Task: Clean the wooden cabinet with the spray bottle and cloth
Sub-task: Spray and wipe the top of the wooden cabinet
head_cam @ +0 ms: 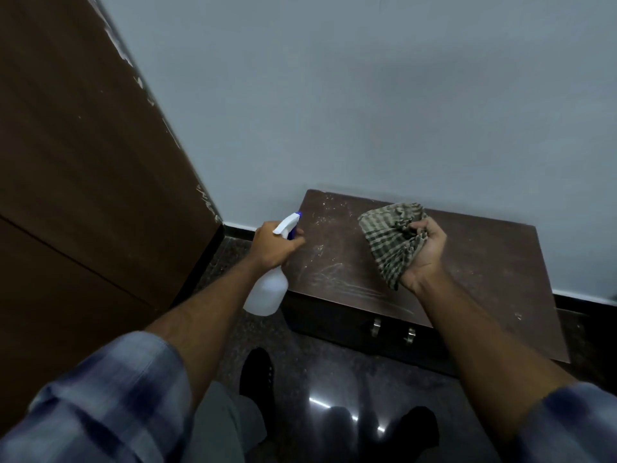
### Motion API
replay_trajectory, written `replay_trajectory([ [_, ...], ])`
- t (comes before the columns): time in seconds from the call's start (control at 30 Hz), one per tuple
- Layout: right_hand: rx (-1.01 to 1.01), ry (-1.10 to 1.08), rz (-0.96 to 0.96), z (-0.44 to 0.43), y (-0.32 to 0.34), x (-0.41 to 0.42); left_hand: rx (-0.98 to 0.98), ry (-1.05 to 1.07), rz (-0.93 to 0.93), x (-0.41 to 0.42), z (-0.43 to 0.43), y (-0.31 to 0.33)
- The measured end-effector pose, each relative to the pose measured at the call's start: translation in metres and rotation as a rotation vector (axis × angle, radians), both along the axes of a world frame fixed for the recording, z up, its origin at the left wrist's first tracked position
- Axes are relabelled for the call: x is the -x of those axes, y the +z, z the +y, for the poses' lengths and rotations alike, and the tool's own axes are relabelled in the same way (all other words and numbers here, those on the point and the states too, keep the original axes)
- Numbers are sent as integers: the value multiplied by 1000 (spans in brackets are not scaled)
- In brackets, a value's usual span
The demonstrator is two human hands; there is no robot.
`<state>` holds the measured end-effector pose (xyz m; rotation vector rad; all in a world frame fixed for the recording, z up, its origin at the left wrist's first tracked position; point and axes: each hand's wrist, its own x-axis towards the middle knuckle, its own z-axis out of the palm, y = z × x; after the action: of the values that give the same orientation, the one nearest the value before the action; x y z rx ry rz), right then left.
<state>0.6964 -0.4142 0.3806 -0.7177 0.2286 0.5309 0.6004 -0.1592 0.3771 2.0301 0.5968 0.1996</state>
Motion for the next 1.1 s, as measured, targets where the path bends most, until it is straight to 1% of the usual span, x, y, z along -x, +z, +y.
replay_trajectory([
  [0.17,17,-8,-19,12,-14,-11,-39,-38,28,-17,17,-14],
  [0.27,20,27,-41,26,-24,-16,-46,-66,30,-28,31,-24],
  [0.43,125,61,31,49,-36,-26,-36,-28,82,-45,48,-27],
  [0.5,199,18,53,62,-40,-37,-38,-60,116,-51,54,-32],
  [0.53,231,-40,33,69,-44,-45,-46,-77,127,-54,58,-35],
  [0.57,289,-111,-37,77,-48,-53,-53,-84,130,-55,62,-38],
  [0.6,410,-162,-152,86,-51,-61,-62,-83,126,-57,66,-41],
  [0.63,582,-177,-302,95,-54,-69,-74,-78,121,-59,71,-44],
  [0.7,932,-104,-618,119,-61,-80,-78,-63,117,-61,78,-48],
  [0.73,1078,-30,-742,131,-68,-84,-68,-56,113,-62,81,-49],
  [0.77,1240,89,-881,142,-79,-87,-56,-48,104,-63,83,-51],
  [0.83,1583,480,-1163,159,-106,-77,-36,-28,96,-65,86,-51],
  [0.87,1652,644,-1317,162,-117,-71,-26,-24,90,-66,88,-50],
  [0.9,1637,740,-1455,158,-125,-68,-14,-26,82,-67,89,-51],
  [0.93,1587,787,-1540,152,-127,-72,-2,-28,78,-68,90,-52],
  [0.97,1570,796,-1571,149,-125,-83,6,-27,77,-67,91,-54],
  [1.0,1609,754,-1548,149,-121,-98,12,-29,82,-66,91,-56],
  [1.07,1729,656,-1328,157,-110,-119,17,-48,90,-66,92,-58],
  [1.1,1732,622,-1244,165,-107,-117,19,-65,87,-67,91,-58],
])
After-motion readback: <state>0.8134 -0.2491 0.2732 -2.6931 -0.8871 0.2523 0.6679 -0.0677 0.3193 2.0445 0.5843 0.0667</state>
